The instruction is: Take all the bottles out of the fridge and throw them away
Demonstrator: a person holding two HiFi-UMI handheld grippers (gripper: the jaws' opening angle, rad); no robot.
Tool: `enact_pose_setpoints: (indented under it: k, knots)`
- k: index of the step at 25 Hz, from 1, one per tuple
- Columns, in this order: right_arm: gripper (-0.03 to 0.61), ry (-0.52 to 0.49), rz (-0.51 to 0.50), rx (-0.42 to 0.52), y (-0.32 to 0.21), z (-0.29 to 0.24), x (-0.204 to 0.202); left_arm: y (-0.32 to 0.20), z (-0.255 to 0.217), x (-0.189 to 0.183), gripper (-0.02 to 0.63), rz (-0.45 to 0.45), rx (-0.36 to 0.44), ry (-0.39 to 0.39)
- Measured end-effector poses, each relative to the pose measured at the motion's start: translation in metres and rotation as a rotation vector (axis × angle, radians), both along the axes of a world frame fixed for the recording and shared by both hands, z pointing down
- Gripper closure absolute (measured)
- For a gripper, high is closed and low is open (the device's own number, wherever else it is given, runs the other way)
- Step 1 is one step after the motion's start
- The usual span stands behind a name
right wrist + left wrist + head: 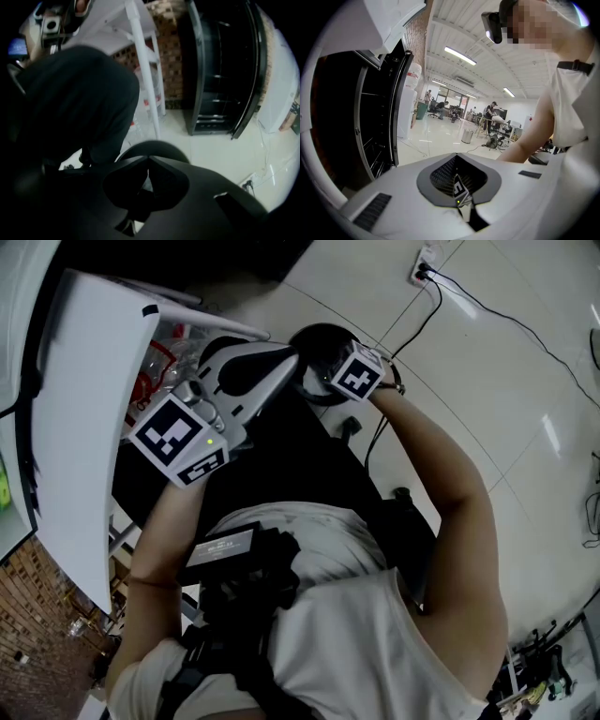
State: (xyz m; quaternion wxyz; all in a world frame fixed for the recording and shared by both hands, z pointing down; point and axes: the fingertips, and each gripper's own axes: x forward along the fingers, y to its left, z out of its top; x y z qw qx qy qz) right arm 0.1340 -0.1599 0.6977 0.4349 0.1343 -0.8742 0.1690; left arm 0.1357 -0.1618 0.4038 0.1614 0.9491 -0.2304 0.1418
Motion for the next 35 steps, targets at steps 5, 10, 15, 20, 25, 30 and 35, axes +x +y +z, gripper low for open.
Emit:
enact_pose_setpoints:
  k: [5, 10, 15, 20, 25, 30, 35]
  knots:
    - [0.577, -0.219, 0.094, 0.096, -0.024, -0.097, -0.006, 0.01, -0.018, -0.009, 0.614, -0.009, 0.011, 0.021]
    - [0.577, -0.449, 0.174, 0.23, -0.045, -0.213, -0.002, 0.023, -0.043, -0.016, 0.614, -0.003, 0.039, 0.051]
    - [0.577, -0.601, 0.105, 0.368, -0.036, -0.319, -0.012, 0.042, -0.079, -0.006, 0.614, 0.054, 0.097, 0.098]
    - [0.577, -0.68, 0.036, 0.434, -0.023, -0.388, -0.034, 0.063, -0.113, -0.003, 0.614, 0.099, 0.071, 0.124]
    - [0.577, -0.704, -0.048, 0.467, -0.02, -0.423, -0.063, 0.061, -0.134, -0.035, 0.614, 0.024, 0.071, 0.147]
    - [0.577, -0.77, -0.12, 0.455, -0.008, -0.454, -0.085, 0.069, -0.16, -0.056, 0.614, -0.037, 0.104, 0.177]
    - [0.577, -0.817, -0.203, 0.459, 0.001, -0.481, -0.115, 0.078, -0.187, -0.076, 0.614, -0.093, 0.186, 0.177]
